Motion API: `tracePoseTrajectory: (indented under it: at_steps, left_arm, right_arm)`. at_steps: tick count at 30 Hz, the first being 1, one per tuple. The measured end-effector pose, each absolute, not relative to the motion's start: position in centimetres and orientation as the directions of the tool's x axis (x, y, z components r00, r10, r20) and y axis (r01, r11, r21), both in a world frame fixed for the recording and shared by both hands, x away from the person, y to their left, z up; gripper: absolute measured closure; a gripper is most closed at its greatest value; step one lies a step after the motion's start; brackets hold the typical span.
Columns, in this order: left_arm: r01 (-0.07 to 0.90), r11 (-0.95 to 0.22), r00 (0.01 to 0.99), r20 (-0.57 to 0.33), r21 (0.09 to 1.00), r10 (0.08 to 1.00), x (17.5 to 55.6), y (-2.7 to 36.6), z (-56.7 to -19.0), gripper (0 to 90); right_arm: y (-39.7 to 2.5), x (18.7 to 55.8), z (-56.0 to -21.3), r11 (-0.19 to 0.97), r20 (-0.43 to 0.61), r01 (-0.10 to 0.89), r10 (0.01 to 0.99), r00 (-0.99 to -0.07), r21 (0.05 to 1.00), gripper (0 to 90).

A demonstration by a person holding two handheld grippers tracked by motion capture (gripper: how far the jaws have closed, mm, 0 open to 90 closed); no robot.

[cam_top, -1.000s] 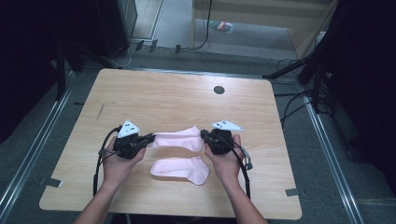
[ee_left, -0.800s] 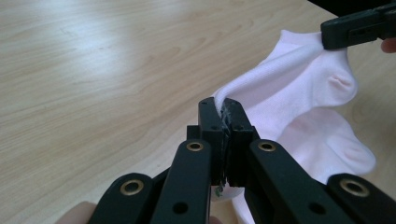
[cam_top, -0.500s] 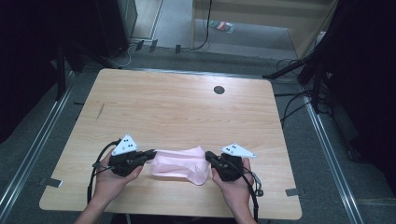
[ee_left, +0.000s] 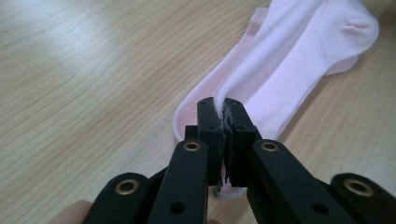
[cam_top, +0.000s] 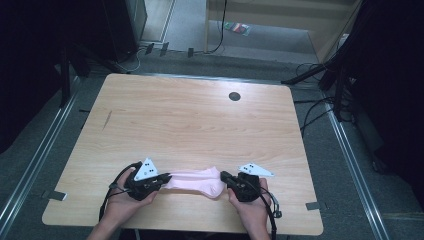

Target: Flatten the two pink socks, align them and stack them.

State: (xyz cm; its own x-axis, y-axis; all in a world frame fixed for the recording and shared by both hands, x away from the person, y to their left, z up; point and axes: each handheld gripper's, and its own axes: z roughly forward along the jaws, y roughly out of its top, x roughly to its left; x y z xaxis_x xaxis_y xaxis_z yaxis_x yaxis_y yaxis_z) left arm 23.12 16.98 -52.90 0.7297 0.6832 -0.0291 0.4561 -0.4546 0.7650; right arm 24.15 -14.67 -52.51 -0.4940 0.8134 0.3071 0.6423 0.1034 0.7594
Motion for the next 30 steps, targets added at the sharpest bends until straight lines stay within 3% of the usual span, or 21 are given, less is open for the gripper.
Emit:
tracePoseTrajectory:
  at_steps: [6, 12, 22, 30]
  left_arm:
    - [0.42, -0.487, 0.739, 0.022, 0.766, 0.673, 22.9, 16.6, -53.5, 76.3]
    - [0.416, -0.509, 0.744, 0.039, 0.754, 0.667, 22.8, 16.2, -53.4, 88.3]
    - [0.389, -0.476, 0.72, 0.062, 0.789, 0.691, 22.4, 16.6, -52.6, 89.0]
    - [0.408, -0.523, 0.732, 0.074, 0.748, 0.677, 23.0, 16.4, -54.2, 88.9]
  right_arm:
    - [-14.6, 24.5, -53.4, 0.078, 0.355, 0.668, 0.798, -0.487, 0.74, 85.8]
    - [-14.6, 24.4, -53.4, 0.088, 0.342, 0.662, 0.801, -0.491, 0.745, 86.1]
    - [-14.5, 24.1, -52.9, 0.074, 0.332, 0.632, 0.801, -0.498, 0.771, 86.4]
    - [-13.9, 24.4, -54.3, 0.13, 0.282, 0.646, 0.822, -0.494, 0.752, 86.5]
